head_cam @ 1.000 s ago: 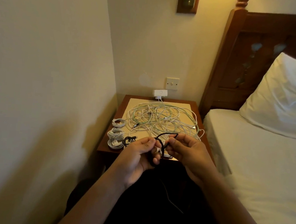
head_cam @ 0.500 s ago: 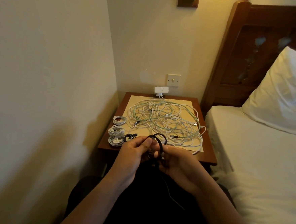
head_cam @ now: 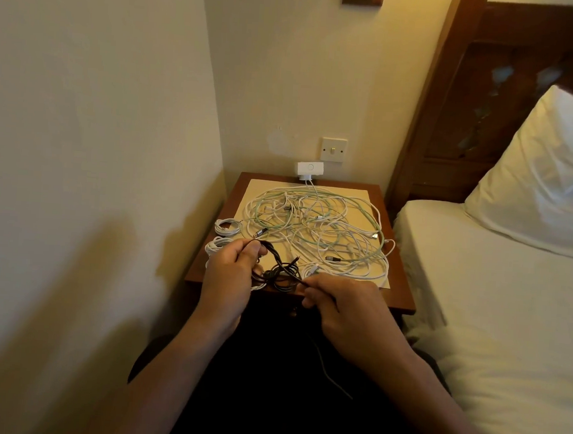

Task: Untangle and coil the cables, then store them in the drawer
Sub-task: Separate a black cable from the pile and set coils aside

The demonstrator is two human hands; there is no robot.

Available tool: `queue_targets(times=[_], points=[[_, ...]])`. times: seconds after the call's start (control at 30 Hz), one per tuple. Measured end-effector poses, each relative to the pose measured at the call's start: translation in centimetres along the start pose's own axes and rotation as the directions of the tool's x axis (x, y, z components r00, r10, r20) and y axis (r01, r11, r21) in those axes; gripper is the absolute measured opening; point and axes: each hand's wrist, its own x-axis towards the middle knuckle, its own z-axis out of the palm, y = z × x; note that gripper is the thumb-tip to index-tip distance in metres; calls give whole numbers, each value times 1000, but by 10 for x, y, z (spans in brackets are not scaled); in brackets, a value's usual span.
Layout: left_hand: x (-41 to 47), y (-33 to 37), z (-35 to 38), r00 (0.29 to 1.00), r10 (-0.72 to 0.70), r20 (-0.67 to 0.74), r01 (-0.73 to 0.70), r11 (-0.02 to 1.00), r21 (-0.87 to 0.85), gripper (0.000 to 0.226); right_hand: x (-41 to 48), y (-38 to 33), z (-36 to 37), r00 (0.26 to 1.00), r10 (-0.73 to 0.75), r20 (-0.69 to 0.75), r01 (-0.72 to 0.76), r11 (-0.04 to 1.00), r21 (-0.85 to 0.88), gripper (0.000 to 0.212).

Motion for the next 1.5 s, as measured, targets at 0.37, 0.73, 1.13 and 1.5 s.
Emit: queue_targets(times=[0.37,0.73,1.13,1.5], points=[[-34,9,19,957,-165,239,250,887,-387,26,-1,4,18,878,301,-371,-50,830,555,19],[-42,10,31,954,-232,187,295,826,-481,18,-9,-1,41,878,477,-35,-174,386,906,14],[-53,1,35,882,-309,357,451,774,-445,28,-23,-4,35,916,357,-181,-246,859,450,28],[-59,-8,24,924,-159,349,163,986,17,31,-15,-1,25,952,300,59,-302,953,32,21]])
